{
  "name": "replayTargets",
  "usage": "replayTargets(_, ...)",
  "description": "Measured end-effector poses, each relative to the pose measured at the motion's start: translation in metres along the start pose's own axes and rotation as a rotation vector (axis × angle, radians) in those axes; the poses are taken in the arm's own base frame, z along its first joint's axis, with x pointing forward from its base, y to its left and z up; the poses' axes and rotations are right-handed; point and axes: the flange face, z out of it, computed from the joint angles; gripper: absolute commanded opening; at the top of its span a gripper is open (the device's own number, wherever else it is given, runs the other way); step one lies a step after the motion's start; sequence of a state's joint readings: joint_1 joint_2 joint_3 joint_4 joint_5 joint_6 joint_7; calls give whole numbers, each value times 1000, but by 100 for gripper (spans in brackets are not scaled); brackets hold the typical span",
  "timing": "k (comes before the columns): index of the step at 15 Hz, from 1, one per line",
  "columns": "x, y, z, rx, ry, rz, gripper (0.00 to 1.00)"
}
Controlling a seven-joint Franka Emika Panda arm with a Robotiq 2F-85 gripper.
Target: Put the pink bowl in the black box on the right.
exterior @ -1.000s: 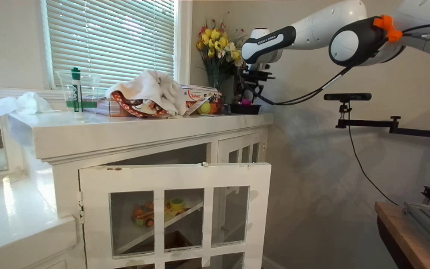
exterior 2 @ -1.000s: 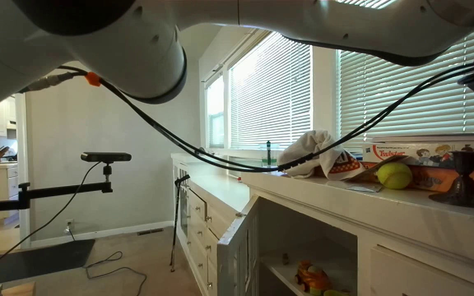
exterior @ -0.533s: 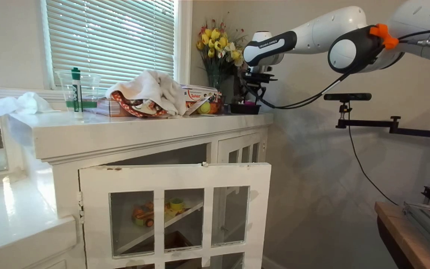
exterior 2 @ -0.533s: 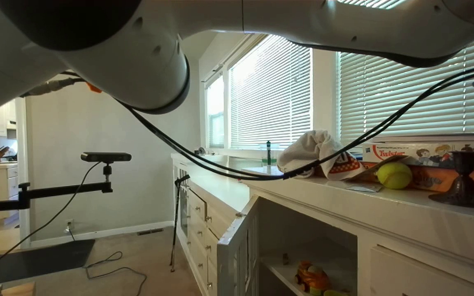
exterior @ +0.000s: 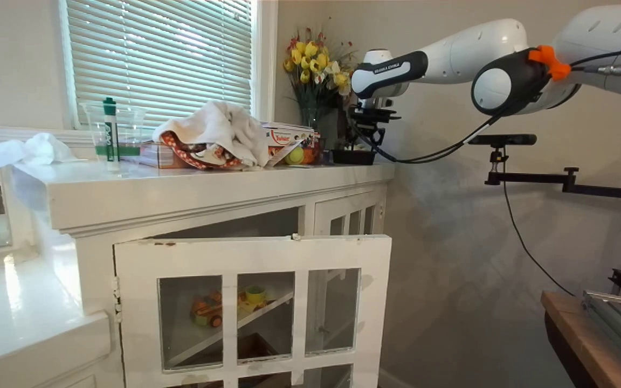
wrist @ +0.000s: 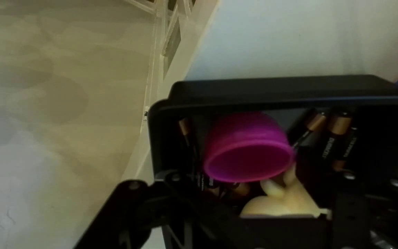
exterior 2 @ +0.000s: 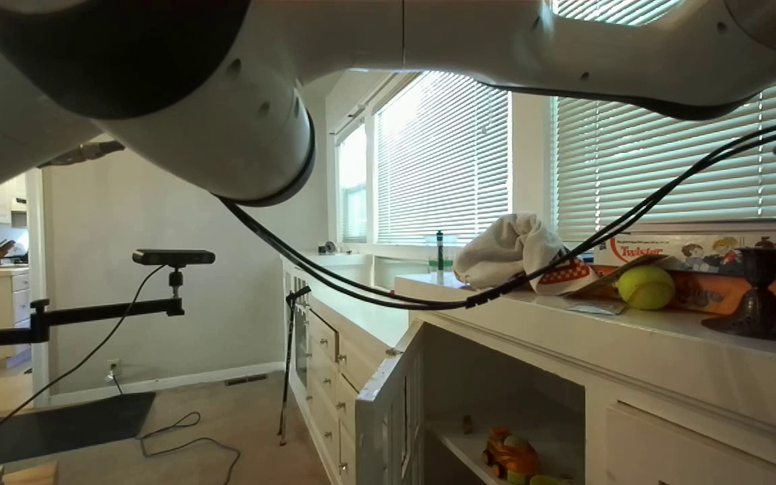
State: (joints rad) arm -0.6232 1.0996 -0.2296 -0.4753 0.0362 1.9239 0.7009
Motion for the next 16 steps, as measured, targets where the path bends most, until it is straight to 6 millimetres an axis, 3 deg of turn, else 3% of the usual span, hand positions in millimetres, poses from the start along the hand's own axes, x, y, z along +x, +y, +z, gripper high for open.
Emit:
replayTargets(4, 5, 0, -14, 5, 19, 4, 100)
replayTargets(7, 12, 0, -39, 5, 57, 2, 100)
replayTargets(11, 20, 0, -98, -32, 126, -45, 100)
replayTargets(16, 15, -10, -172, -26, 179, -304, 100)
